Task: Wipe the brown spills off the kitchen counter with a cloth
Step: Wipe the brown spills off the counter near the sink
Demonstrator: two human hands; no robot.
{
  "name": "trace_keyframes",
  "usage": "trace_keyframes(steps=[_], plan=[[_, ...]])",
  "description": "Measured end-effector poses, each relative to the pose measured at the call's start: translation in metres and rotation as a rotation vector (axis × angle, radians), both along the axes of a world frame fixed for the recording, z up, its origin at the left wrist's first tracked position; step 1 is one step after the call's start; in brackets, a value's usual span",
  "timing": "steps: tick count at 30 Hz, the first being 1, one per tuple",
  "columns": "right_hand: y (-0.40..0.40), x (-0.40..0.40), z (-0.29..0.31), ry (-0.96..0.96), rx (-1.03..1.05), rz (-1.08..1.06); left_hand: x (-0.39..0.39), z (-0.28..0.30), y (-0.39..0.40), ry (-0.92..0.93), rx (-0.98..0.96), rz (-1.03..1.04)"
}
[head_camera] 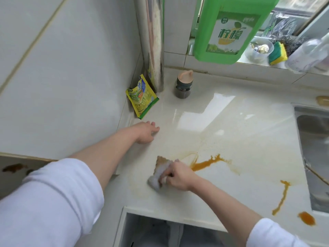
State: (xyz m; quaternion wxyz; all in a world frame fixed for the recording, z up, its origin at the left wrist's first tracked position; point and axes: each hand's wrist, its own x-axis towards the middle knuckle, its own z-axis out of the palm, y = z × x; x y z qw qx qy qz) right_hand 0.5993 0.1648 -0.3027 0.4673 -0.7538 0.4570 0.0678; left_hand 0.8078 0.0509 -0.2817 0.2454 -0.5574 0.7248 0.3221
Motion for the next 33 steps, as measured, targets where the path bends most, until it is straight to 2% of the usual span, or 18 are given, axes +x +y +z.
trace_keyframes(steps=[2, 3, 4, 8, 10, 12, 15, 16, 18, 22, 24, 26, 30, 31, 33], plan=[[-0.018, -0.004, -0.003, -0.045, -0.084, -0.306, -0.001, 0.002, -0.001, -0.014, -0.003, -0.015], [-0.018, 0.005, -0.004, -0.091, -0.142, -0.360, -0.001, 0.002, 0.000, -0.023, -0.007, -0.019], [-0.011, 0.022, -0.004, -0.119, -0.170, -0.324, -0.002, 0.003, 0.002, -0.033, -0.014, -0.027], [0.051, 0.048, -0.001, -0.161, -0.095, 0.161, -0.002, 0.006, 0.014, -0.033, -0.046, -0.040], [0.051, 0.013, 0.002, -0.138, -0.050, 0.162, -0.002, 0.003, 0.019, -0.014, -0.067, -0.038], [0.031, -0.026, 0.005, -0.073, -0.041, -0.072, -0.003, 0.000, 0.021, -0.014, -0.088, -0.029], [-0.010, -0.052, 0.001, -0.056, -0.116, -0.673, -0.005, -0.001, 0.018, -0.024, -0.094, -0.032], [-0.014, -0.040, -0.003, -0.045, -0.189, -0.724, -0.007, 0.000, 0.017, -0.030, -0.091, -0.031], [-0.003, 0.001, -0.014, -0.074, -0.274, -0.523, -0.011, 0.003, 0.015, -0.039, -0.087, -0.041], [0.065, 0.069, -0.004, -0.146, -0.153, 0.098, -0.009, 0.003, 0.019, -0.037, -0.094, -0.047], [0.076, 0.049, 0.006, -0.168, -0.097, 0.163, -0.006, 0.000, 0.025, -0.032, -0.133, -0.038], [0.067, 0.005, 0.006, -0.122, -0.061, 0.053, -0.006, -0.004, 0.033, -0.061, -0.175, -0.051], [0.030, -0.057, -0.003, 0.025, -0.194, -0.625, -0.009, -0.012, 0.044, -0.153, -0.274, -0.103], [0.028, -0.047, -0.005, 0.027, -0.229, -0.665, -0.010, -0.012, 0.044, -0.151, -0.275, -0.104], [0.040, -0.009, -0.011, -0.029, -0.294, -0.474, -0.010, -0.012, 0.043, -0.149, -0.278, -0.107]])
